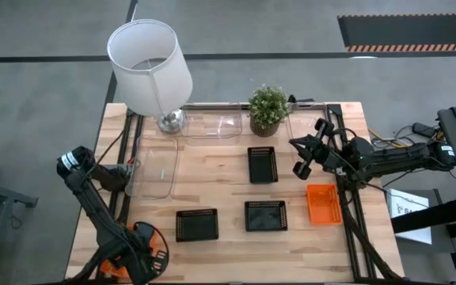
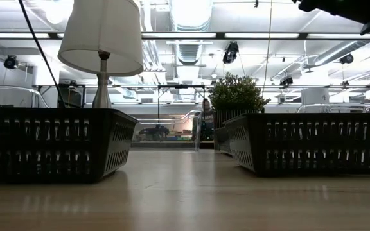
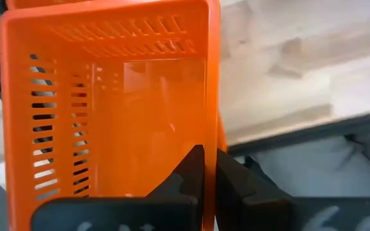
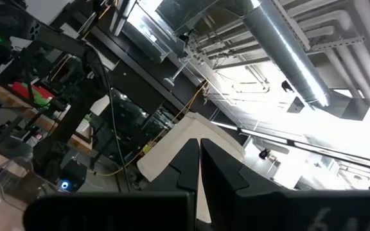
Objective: Stack baskets by color
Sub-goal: Stack the top orange bin on the bottom orange bin
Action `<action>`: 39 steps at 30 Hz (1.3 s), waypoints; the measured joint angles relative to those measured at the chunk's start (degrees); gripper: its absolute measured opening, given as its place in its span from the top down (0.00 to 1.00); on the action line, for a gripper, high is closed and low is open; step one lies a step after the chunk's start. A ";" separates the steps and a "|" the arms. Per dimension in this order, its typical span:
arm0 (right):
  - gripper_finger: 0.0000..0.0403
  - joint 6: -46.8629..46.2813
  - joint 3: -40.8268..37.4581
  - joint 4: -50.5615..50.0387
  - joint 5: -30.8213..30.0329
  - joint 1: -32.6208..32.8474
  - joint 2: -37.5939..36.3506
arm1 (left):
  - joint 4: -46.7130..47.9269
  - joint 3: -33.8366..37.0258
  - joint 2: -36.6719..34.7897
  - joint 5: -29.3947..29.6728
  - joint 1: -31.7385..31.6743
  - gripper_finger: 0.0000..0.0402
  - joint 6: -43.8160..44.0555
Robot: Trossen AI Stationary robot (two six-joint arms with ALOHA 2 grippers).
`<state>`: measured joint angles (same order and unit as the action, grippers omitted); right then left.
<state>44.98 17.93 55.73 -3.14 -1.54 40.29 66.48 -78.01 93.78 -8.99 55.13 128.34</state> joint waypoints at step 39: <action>0.98 -0.54 0.35 -4.48 0.02 0.00 0.00 | -0.38 3.16 0.59 3.58 -0.02 1.00 0.25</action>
<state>44.44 18.28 51.24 -3.11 -1.54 40.29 66.11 -74.85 94.37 -5.41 55.11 128.60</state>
